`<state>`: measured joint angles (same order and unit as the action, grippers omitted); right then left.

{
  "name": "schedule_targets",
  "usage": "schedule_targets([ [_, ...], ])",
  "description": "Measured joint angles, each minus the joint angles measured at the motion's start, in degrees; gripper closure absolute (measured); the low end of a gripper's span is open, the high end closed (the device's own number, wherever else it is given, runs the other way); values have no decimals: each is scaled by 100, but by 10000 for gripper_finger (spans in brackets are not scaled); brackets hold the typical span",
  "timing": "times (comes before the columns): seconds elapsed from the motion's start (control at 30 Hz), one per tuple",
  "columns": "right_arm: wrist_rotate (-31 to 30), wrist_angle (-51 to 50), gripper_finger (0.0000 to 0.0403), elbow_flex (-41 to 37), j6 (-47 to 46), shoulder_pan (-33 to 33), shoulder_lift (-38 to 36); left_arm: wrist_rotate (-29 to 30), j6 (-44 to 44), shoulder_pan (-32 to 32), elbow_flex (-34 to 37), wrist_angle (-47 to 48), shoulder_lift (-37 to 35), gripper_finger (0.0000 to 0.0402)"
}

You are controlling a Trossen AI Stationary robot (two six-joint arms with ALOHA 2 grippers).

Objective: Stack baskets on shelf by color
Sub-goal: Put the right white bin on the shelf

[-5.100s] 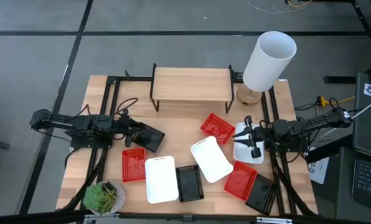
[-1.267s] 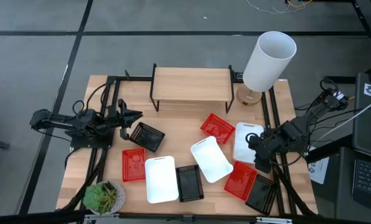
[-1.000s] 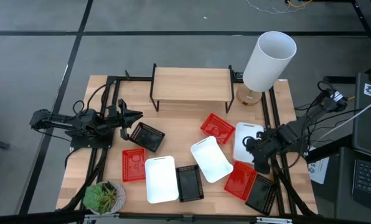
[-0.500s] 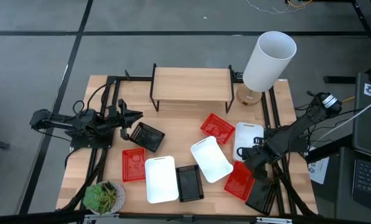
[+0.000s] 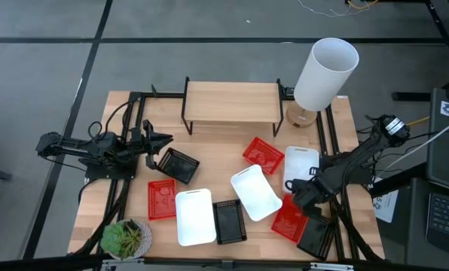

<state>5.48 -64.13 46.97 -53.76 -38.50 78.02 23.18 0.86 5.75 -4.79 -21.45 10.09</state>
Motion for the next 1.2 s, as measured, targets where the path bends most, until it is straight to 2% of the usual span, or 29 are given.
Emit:
schedule_targets([
  [0.27, 43, -1353, 400, 1423, -317, 0, 0, 9, 0, -1, 0, 0, 1, 356],
  [0.37, -340, -1607, 400, 2116, -301, -2, 0, 10, 1, 1, 2, 0, 1, 356],
  [0.43, -986, -1627, 401, 2567, -256, -2, 0, 9, 1, -1, 0, -1, 0, 356],
  [0.53, -2298, -1531, 401, 3143, 125, -2, 0, 11, 7, -1, 0, -2, -1, 356],
  [0.7, -4825, -1239, 402, 3770, 1491, 43, -2, 11, 4, 1, 0, -1, -1, 356],
  [0.77, -5567, -1121, 402, 3935, 2121, 180, -2, 11, 4, -1, 0, -1, 1, 356],
  [0.83, -5997, -1001, 402, 4074, 2830, 443, -2, 13, 4, -1, 1, -2, 0, 356],
  [0.93, -6007, -456, 402, 4242, 4165, 1084, -4, 13, 4, -1, 0, -2, -1, 356],
  [1.0, -5600, 44, 402, 4350, 5106, 1643, 0, 13, 2, -1, 0, 0, -1, 356],
  [1.1, -4584, 735, 403, 4507, 6121, 2582, 0, 13, 3, 1, 0, 0, -1, 356],
  [1.2, -3338, 1050, 403, 4597, 6673, 3519, 23, 13, 4, -1, 0, 24, 0, 356],
])
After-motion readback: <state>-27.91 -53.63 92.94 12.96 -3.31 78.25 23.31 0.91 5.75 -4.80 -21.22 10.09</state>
